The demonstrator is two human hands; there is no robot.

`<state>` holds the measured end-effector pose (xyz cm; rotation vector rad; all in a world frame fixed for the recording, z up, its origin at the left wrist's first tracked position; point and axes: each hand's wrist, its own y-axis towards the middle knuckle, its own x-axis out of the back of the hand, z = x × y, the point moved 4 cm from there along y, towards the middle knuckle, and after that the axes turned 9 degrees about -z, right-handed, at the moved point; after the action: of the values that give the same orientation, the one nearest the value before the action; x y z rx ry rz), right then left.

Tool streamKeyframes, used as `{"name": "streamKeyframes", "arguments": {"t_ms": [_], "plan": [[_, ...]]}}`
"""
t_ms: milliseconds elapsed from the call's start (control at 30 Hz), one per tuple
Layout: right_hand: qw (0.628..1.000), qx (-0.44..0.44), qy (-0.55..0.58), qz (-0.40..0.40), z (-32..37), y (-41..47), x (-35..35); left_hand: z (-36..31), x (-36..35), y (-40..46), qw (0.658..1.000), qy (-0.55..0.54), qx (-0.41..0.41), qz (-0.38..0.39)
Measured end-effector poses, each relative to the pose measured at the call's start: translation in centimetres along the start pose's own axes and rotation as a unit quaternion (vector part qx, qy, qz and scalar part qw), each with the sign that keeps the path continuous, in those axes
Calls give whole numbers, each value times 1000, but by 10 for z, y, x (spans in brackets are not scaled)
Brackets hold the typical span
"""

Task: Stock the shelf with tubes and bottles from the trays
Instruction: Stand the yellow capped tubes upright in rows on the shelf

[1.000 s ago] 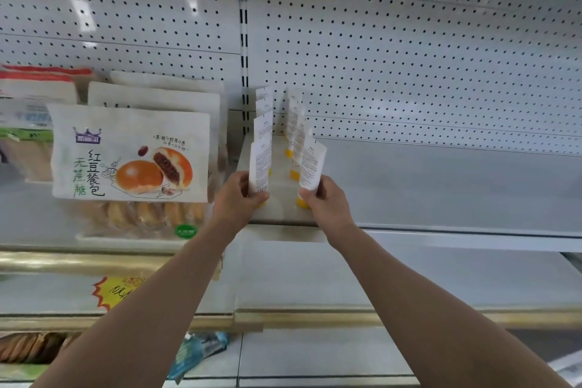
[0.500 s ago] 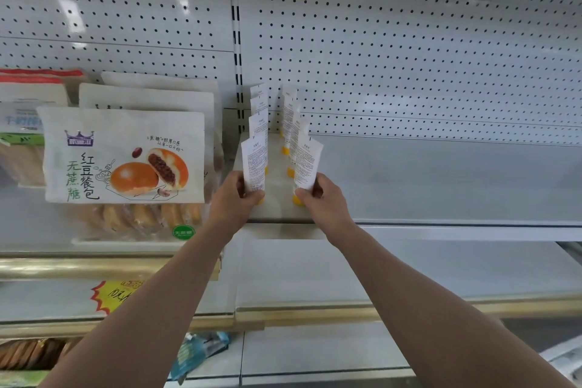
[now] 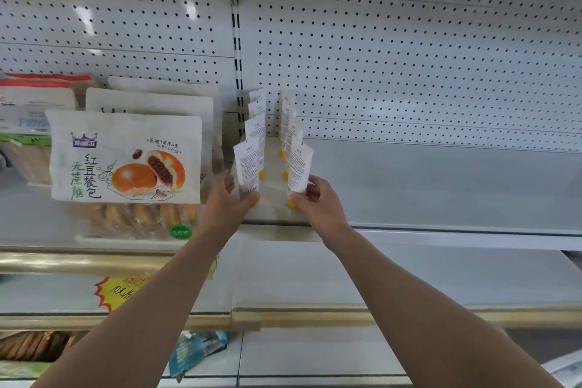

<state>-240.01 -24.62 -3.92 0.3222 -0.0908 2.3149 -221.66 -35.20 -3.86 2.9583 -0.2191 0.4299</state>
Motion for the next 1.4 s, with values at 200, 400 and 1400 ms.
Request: {"name": "streamKeyframes", "arguments": {"t_ms": [200, 400, 1400], "plan": [[998, -28, 50, -13, -8, -11, 42, 1, -3, -53, 967, -105, 80, -219], [992, -50, 100, -63, -28, -23, 127, -27, -79, -120, 961, -152, 142, -184], [807, -388, 170, -412, -308, -159, 636, -108, -578, -465, 847, -6, 309, 432]]}}
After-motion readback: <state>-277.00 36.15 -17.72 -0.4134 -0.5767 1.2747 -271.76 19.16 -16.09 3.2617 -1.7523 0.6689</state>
